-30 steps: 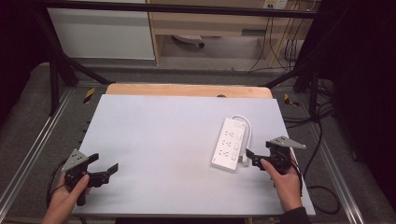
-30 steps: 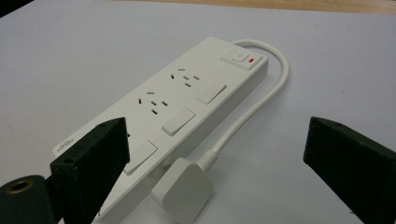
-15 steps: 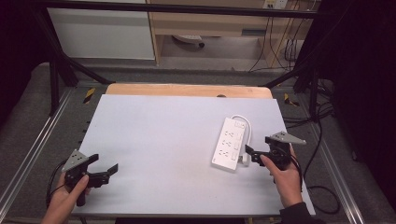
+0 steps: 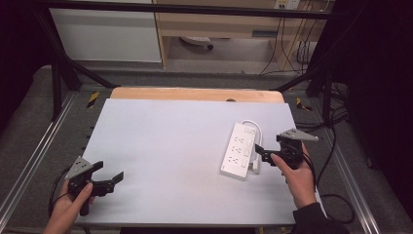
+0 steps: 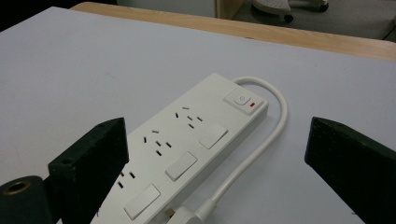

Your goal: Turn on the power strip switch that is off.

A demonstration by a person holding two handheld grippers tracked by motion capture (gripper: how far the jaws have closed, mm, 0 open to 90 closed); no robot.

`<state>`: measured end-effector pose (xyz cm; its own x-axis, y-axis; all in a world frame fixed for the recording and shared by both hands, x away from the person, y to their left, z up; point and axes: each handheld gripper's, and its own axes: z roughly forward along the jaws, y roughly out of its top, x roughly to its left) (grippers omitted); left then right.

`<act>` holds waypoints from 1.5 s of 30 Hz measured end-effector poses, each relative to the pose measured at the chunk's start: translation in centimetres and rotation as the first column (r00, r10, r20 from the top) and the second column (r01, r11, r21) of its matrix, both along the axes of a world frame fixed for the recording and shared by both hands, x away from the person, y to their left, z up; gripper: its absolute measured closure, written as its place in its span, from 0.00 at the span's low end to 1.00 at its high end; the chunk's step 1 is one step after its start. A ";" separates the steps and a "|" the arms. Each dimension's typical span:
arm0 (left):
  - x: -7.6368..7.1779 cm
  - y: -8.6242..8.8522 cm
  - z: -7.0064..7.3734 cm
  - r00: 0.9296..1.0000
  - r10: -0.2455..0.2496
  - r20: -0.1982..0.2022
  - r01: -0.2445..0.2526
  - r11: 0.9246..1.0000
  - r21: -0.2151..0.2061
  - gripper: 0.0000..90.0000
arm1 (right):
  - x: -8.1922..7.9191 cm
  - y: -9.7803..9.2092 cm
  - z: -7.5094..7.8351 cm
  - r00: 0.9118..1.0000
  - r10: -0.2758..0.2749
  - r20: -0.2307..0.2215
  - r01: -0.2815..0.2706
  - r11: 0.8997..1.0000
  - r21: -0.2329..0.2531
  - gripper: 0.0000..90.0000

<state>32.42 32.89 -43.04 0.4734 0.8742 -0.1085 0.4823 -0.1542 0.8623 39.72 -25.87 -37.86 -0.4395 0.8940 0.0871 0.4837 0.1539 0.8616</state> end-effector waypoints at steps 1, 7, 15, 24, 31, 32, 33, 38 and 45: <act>0.0 0.0 0.0 1.000 -0.001 -0.002 0.001 1.000 0.000 0.08 | 0.2 0.1 0.2 1.000 -0.003 -0.006 0.003 1.000 0.001 0.08; 0.0 0.0 0.0 1.000 -0.001 -0.001 0.001 1.000 0.001 0.08 | 1.4 0.4 0.4 1.000 0.003 -0.021 -0.003 1.000 -0.007 0.10; 0.0 -0.1 0.0 1.000 -0.008 -0.001 0.008 1.000 0.005 0.08 | 2.3 0.1 0.3 0.999 -0.040 -0.038 0.041 0.998 0.040 0.14; 0.0 0.0 0.0 1.000 -0.007 -0.004 0.007 1.000 0.001 0.08 | 3.8 -0.9 0.2 0.996 -0.070 -0.051 0.074 0.994 0.085 0.15; 0.0 0.0 -0.1 1.000 -0.007 -0.006 0.007 1.000 0.002 0.08 | 4.6 -1.1 -0.1 0.995 -0.073 -0.069 0.080 0.992 0.103 0.14; 0.0 0.0 -0.1 1.000 -0.008 -0.006 0.008 1.000 0.002 0.08 | 4.8 -1.1 -0.1 0.995 -0.074 -0.066 0.080 0.992 0.098 0.15; 0.0 0.0 -0.1 1.000 -0.008 -0.007 0.008 1.000 0.003 0.08 | 5.0 -1.1 -0.2 0.995 -0.079 -0.068 0.085 0.992 0.094 0.15; 0.0 0.0 -0.1 1.000 -0.007 -0.005 0.007 1.000 0.001 0.08 | 5.6 -1.2 -0.6 0.993 -0.093 -0.079 0.101 0.990 0.100 0.21; 0.0 0.0 -0.1 1.000 -0.010 -0.008 0.010 1.000 0.004 0.08 | 6.2 -1.0 -1.1 0.992 -0.092 -0.092 0.100 0.991 0.094 0.32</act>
<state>32.39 32.91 -43.13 0.4811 0.8699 -0.1090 0.4877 -0.1622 0.8578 45.89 -26.86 -38.98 -0.3390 0.9170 0.2104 0.5662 0.0202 0.8240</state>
